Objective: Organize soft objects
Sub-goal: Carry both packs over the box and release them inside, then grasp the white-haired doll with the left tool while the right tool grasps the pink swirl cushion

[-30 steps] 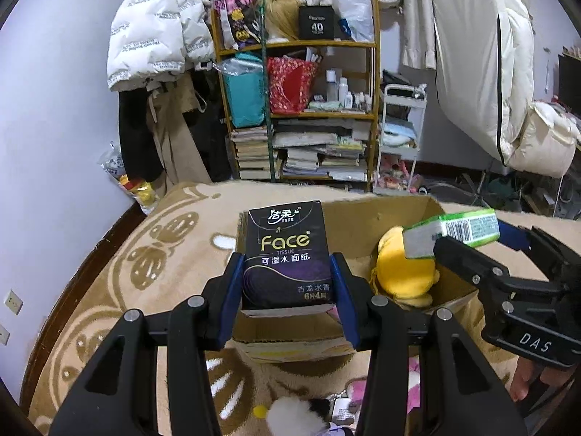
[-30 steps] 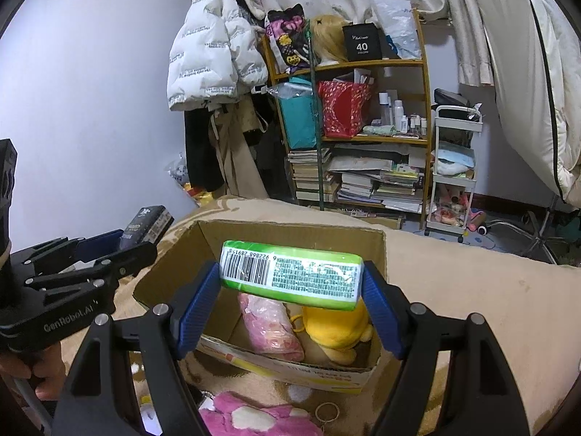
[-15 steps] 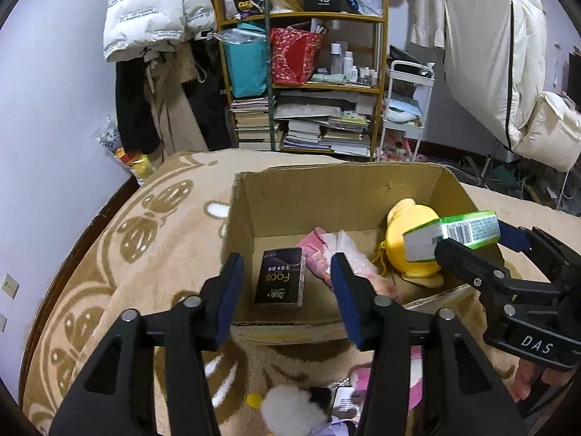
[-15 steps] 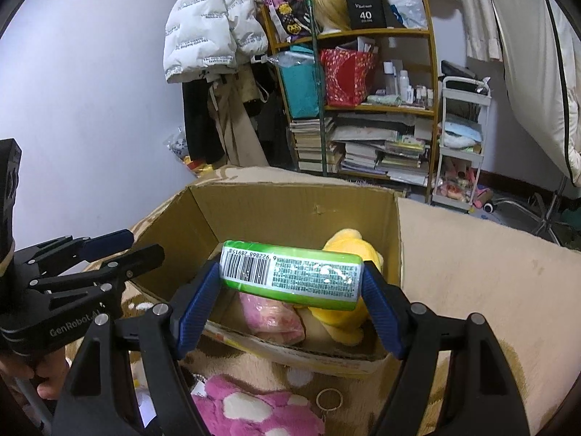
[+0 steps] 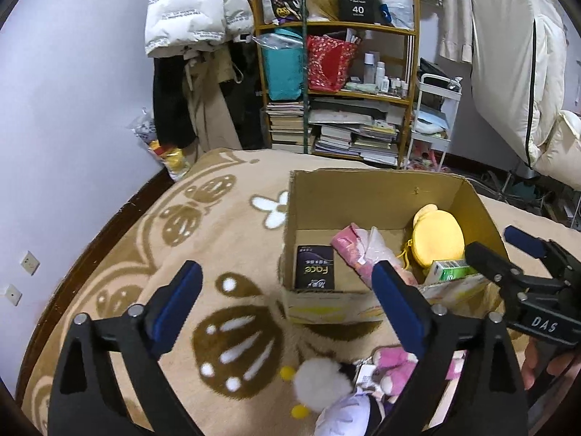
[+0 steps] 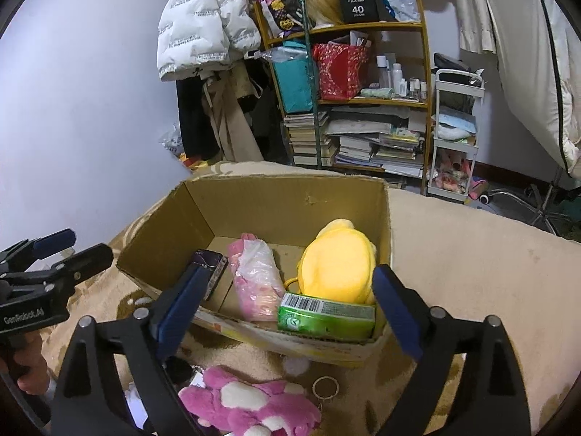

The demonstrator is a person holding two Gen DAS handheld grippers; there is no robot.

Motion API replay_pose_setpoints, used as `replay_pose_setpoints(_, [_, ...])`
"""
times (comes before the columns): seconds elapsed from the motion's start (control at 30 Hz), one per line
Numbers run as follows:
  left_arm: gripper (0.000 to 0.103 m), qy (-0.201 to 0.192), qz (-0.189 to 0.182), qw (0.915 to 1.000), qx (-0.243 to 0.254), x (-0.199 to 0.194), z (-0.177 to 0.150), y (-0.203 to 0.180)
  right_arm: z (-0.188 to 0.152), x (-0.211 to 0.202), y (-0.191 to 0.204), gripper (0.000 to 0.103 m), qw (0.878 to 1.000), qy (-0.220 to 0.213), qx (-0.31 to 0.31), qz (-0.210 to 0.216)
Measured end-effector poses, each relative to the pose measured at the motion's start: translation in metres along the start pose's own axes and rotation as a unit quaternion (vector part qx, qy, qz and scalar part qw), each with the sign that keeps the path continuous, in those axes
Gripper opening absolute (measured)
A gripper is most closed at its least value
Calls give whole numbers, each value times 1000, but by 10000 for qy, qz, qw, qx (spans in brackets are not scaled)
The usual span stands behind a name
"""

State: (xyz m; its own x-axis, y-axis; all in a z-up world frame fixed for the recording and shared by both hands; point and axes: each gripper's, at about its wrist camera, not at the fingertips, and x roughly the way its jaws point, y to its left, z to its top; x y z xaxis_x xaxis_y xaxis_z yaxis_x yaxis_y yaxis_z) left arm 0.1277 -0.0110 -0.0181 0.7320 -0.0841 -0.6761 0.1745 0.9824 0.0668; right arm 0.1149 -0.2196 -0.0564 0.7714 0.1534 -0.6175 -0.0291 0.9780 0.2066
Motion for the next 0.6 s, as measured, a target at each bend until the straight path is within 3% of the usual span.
replay_pose_setpoints(0.27, [99,392,-190,9989,-150,-25,-14,9,-5,-34,2,103,9999,-97,-9,-102])
replay_pose_setpoints(0.6, [99,384,-125,9992,35,-64,-28,3,-18,-86,9,103,9999,-150,16,25])
